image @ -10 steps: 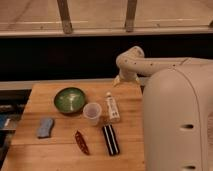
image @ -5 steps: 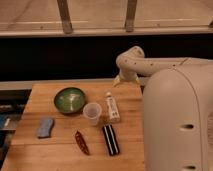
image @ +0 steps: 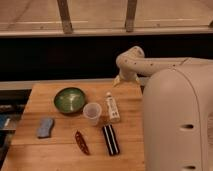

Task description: Stand the bottle upright

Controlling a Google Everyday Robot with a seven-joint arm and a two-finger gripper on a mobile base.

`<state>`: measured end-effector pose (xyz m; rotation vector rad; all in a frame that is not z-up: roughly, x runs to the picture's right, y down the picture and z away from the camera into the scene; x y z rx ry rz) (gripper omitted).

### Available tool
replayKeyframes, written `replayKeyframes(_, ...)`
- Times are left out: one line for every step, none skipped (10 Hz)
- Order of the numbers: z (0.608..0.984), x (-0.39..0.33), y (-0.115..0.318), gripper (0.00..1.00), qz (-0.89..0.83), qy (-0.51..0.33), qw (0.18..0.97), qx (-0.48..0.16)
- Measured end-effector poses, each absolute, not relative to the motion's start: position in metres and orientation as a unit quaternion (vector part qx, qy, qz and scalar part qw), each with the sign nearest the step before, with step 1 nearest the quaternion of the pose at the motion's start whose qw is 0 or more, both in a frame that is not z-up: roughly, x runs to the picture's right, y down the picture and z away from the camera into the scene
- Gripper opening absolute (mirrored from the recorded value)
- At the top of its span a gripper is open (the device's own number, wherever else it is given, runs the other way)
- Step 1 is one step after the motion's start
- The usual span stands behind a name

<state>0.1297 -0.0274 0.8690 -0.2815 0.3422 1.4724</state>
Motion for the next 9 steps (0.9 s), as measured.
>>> replayKeyframes(0.869,0.13,-0.027,0.8,0.666,0.155,0.719,-0.127)
replayKeyframes(0.869,0.13,-0.027,0.8,0.666,0.155,0.719,-0.127)
replayKeyframes(0.869,0.13,-0.028,0.8,0.666,0.155,0.719,-0.127)
replayKeyframes(0.868,0.129,-0.029,0.8,0.664,0.155,0.721,-0.126)
replayKeyframes(0.866,0.128,-0.032,0.8,0.658,0.153,0.726,-0.124)
replayKeyframes(0.863,0.116,-0.038,0.8,0.647,0.151,0.737,-0.126)
replayKeyframes(0.864,0.102,-0.043,0.8,0.637,0.148,0.745,-0.129)
replayKeyframes(0.867,0.088,-0.044,0.8,0.627,0.147,0.754,-0.134)
replayKeyframes(0.87,0.073,-0.044,0.8,0.616,0.147,0.762,-0.139)
